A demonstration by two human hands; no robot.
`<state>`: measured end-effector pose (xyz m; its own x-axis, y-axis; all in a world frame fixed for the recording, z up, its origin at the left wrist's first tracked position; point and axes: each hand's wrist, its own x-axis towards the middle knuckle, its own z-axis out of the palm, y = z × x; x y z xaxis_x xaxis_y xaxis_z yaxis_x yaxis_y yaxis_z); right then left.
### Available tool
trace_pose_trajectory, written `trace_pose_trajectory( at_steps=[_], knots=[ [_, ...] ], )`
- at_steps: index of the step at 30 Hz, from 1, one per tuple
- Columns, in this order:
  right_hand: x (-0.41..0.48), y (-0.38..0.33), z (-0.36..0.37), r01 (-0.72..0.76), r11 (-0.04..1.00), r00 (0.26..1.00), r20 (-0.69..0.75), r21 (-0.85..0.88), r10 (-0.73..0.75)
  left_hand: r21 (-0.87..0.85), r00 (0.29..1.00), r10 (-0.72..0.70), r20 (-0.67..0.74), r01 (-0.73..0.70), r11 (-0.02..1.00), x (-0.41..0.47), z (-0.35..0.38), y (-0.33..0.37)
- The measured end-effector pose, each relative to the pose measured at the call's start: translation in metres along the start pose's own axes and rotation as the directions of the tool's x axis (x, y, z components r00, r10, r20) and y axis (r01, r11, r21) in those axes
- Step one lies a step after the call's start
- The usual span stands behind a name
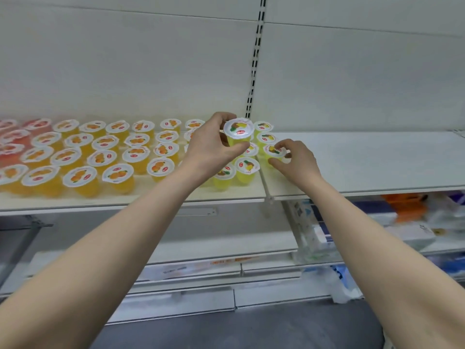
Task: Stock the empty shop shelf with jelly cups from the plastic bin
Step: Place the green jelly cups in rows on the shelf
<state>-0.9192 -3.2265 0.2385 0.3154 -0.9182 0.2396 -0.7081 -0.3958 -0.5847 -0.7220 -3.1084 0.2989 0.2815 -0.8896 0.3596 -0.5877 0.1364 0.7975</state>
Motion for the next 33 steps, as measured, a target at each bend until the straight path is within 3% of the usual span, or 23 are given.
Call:
trace_pose_trajectory(
  at_steps=[7, 12, 17, 33],
  knots=[
    [-0.001, 0.017, -0.036, 0.088, 0.993, 0.991, -0.089, -0.074, -0.095, 0.164, 0.986, 0.135, 0.095, -0.149, 0.975, 0.010, 0.043, 0.020],
    [-0.001, 0.030, -0.050, 0.103, 0.986, 0.986, -0.118, -0.132, -0.118, 0.507, 0.964, 0.196, 0.178, -0.260, 0.822, 0.009, 0.078, 0.015],
    [0.001, 0.037, -0.051, 0.126, 0.975, 0.983, -0.106, -0.183, -0.147, 0.659, 0.961, 0.168, 0.218, -0.272, 0.702, 0.009, 0.098, 0.000],
    [0.017, 0.024, -0.046, 0.209, 0.963, 0.968, -0.103, -0.171, -0.229, 0.746, 0.975, 0.094, 0.201, -0.215, 0.630, 0.007, 0.102, 0.001]
  ],
)
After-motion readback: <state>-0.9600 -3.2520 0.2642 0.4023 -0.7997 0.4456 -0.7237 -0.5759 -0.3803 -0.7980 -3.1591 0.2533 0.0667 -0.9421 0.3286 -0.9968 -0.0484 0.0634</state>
